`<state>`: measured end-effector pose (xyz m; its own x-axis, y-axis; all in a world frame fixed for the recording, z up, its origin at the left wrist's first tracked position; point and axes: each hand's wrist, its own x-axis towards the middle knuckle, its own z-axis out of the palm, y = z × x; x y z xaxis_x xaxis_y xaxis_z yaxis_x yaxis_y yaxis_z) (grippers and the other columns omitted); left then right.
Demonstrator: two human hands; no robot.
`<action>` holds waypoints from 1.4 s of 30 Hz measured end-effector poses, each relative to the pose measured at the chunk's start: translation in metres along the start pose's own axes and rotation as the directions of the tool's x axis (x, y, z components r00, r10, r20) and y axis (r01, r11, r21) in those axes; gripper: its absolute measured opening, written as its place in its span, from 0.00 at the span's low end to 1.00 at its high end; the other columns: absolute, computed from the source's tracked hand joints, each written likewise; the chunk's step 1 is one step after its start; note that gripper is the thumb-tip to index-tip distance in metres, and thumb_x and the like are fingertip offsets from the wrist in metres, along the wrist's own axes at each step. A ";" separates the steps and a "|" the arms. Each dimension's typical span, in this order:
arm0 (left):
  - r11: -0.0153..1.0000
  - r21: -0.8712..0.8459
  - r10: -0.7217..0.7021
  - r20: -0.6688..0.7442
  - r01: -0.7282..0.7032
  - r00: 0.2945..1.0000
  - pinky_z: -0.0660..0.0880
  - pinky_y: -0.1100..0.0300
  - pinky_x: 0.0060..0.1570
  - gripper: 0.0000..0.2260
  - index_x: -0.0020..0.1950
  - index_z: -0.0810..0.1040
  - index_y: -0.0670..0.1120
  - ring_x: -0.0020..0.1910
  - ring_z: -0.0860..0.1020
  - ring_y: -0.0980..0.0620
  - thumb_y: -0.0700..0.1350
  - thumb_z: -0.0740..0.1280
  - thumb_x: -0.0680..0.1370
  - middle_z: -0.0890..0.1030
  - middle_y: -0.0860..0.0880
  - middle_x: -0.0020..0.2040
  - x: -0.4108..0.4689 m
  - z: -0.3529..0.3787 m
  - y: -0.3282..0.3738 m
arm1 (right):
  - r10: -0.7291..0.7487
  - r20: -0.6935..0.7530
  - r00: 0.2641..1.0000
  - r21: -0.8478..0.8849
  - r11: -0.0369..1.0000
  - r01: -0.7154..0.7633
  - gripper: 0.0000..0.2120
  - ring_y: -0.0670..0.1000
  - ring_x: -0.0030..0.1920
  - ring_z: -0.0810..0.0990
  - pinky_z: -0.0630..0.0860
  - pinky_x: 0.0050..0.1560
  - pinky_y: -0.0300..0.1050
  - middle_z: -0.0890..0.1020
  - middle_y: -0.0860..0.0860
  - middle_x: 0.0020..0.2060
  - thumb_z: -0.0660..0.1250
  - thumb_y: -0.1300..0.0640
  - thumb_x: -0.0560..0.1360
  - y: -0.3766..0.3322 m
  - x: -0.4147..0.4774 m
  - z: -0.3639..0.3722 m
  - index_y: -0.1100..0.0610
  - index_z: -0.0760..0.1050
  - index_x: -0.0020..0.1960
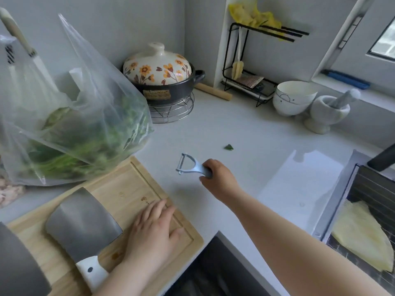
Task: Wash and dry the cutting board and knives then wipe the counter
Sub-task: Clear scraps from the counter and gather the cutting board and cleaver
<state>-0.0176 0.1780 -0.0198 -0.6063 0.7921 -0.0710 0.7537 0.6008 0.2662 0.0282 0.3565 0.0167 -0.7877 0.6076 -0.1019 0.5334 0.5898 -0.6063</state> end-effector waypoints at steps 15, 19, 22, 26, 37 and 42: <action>0.772 -0.224 0.525 -0.303 -0.595 0.795 0.63 0.74 0.46 0.11 0.36 0.81 0.55 0.44 0.71 0.60 0.51 0.58 0.67 0.80 0.61 0.33 -0.034 0.045 0.244 | 0.363 -0.280 0.889 0.401 0.885 -0.235 0.08 0.41 0.32 0.71 0.69 0.30 0.28 0.73 0.43 0.35 0.66 0.62 0.74 0.209 -0.221 -0.174 0.51 0.70 0.47; 0.709 -0.155 0.636 -0.280 -0.688 0.719 0.65 0.74 0.48 0.12 0.35 0.80 0.58 0.48 0.70 0.61 0.53 0.57 0.67 0.79 0.67 0.35 -0.054 0.073 0.325 | 0.555 -0.462 0.692 0.467 0.815 -0.342 0.12 0.46 0.33 0.72 0.68 0.34 0.37 0.75 0.45 0.33 0.66 0.65 0.72 0.295 -0.294 -0.207 0.49 0.71 0.41; 0.629 -0.175 0.698 -0.302 -0.757 0.650 0.67 0.71 0.47 0.12 0.37 0.81 0.55 0.46 0.70 0.61 0.51 0.57 0.67 0.80 0.62 0.35 -0.064 0.097 0.377 | 0.657 -0.458 0.599 0.499 0.747 -0.438 0.07 0.47 0.32 0.70 0.65 0.33 0.38 0.74 0.46 0.33 0.66 0.66 0.72 0.350 -0.345 -0.219 0.54 0.72 0.44; 0.589 -0.213 0.738 -0.254 -0.780 0.626 0.69 0.67 0.47 0.13 0.39 0.81 0.51 0.47 0.71 0.59 0.50 0.57 0.67 0.82 0.57 0.39 -0.074 0.132 0.433 | 0.779 -0.352 0.519 0.462 0.627 -0.627 0.05 0.50 0.35 0.72 0.66 0.34 0.43 0.76 0.50 0.35 0.66 0.63 0.71 0.416 -0.401 -0.222 0.55 0.72 0.42; 0.641 0.020 0.766 -0.081 -0.768 0.637 0.51 0.59 0.67 0.23 0.56 0.70 0.45 0.60 0.68 0.46 0.47 0.70 0.64 0.80 0.39 0.56 -0.078 0.189 0.477 | 0.956 -0.163 0.245 0.343 0.288 -0.894 0.02 0.56 0.40 0.72 0.64 0.31 0.41 0.73 0.51 0.34 0.60 0.64 0.73 0.542 -0.457 -0.207 0.58 0.68 0.44; 0.671 0.056 0.741 -0.017 -0.739 0.672 0.41 0.60 0.72 0.24 0.62 0.67 0.42 0.74 0.54 0.47 0.50 0.54 0.69 0.76 0.37 0.61 -0.077 0.191 0.481 | 0.984 -0.134 0.120 0.414 0.165 -0.895 0.02 0.57 0.43 0.71 0.66 0.42 0.43 0.77 0.60 0.48 0.58 0.65 0.74 0.575 -0.462 -0.185 0.59 0.66 0.44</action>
<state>0.4402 0.4268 -0.0693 0.1469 0.9752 0.1655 0.9684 -0.1759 0.1769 0.7563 0.5134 -0.1386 0.4718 0.7243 -0.5028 0.6655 -0.6666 -0.3357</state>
